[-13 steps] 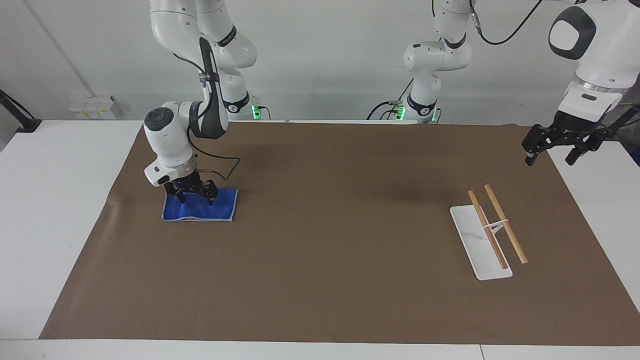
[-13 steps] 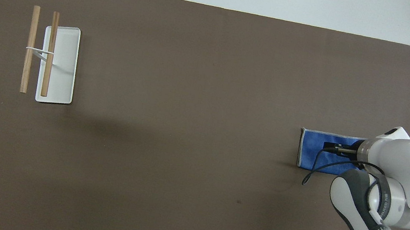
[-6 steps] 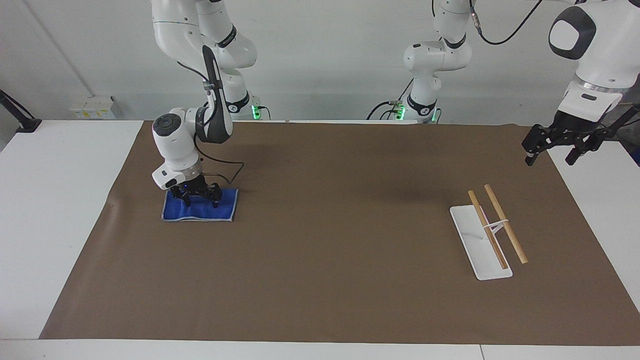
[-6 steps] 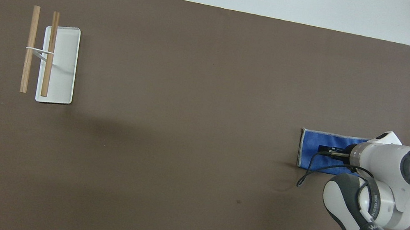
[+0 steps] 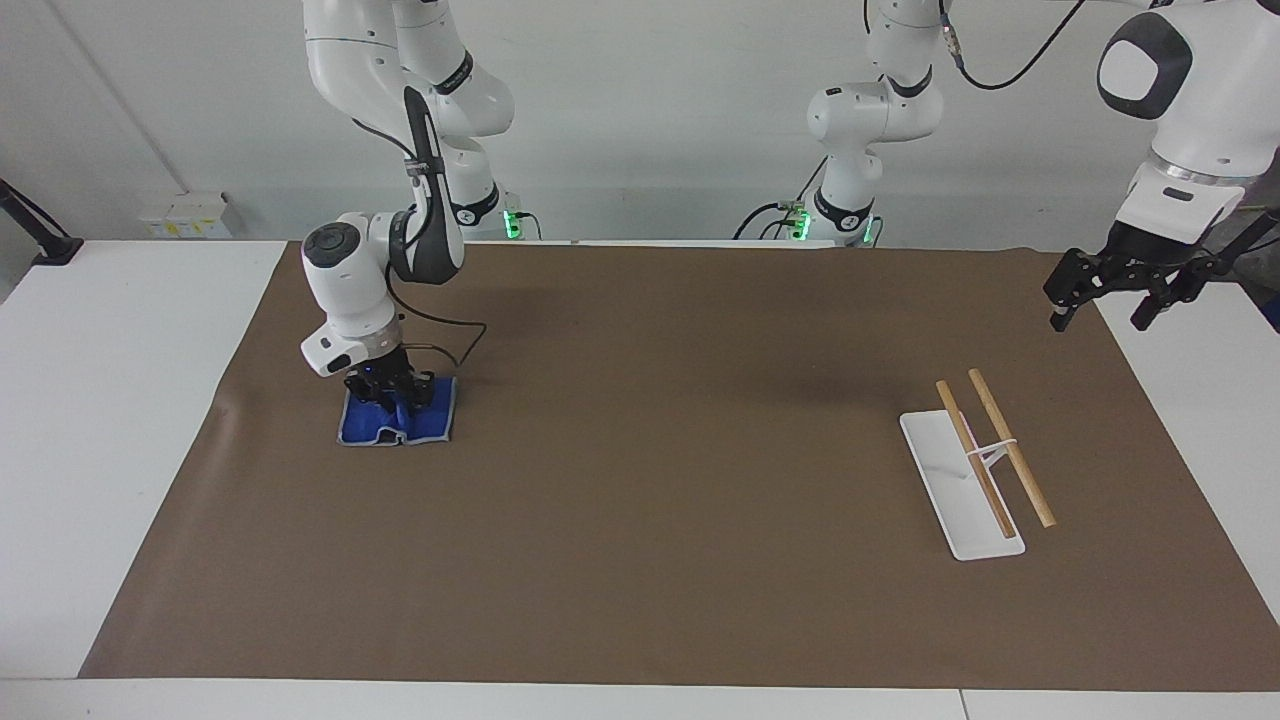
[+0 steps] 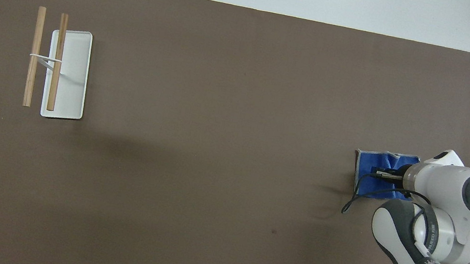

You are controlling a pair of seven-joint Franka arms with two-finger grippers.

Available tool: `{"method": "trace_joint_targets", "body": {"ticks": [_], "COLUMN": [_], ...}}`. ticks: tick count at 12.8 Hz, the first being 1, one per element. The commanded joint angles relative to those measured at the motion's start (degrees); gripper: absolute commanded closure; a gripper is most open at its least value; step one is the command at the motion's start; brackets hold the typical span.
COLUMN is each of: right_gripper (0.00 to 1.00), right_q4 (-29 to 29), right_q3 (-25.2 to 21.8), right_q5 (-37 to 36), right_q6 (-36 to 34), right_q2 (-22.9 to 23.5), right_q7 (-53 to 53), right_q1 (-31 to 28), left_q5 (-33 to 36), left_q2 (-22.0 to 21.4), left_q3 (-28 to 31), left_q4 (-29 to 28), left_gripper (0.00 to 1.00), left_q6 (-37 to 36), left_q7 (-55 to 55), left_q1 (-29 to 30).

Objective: Right arm passes towel to left arm to hang
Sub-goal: 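Lower the right gripper onto the blue towel and close on it, then lift the blue towel with the right gripper toward the table center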

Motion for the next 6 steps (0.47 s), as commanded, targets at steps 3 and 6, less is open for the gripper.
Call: {"method": "trace_joint_targets", "body": {"ticks": [3,6], "right_gripper": [1.0,1.0], "right_q4": [1.77,13.09], "right_q3": [1.0,1.27], "right_q5": [0.9,0.9], "right_q6": [-4.28,-20.78], "right_q2": [-4.51,-6.19], "right_q7": [0.39,4.0], "right_q1": [0.53,1.94], "left_q5": [-0.72,-0.72], "left_q2": [-1.73,-1.73], "left_q3": [0.13,0.13], "left_q4": [-2.08,-2.08], "left_gripper": [0.0,0.0], "left_q6": [0.3,0.3], "left_q7": [-0.37,-0.37], "left_q1": [0.0,0.0]}}
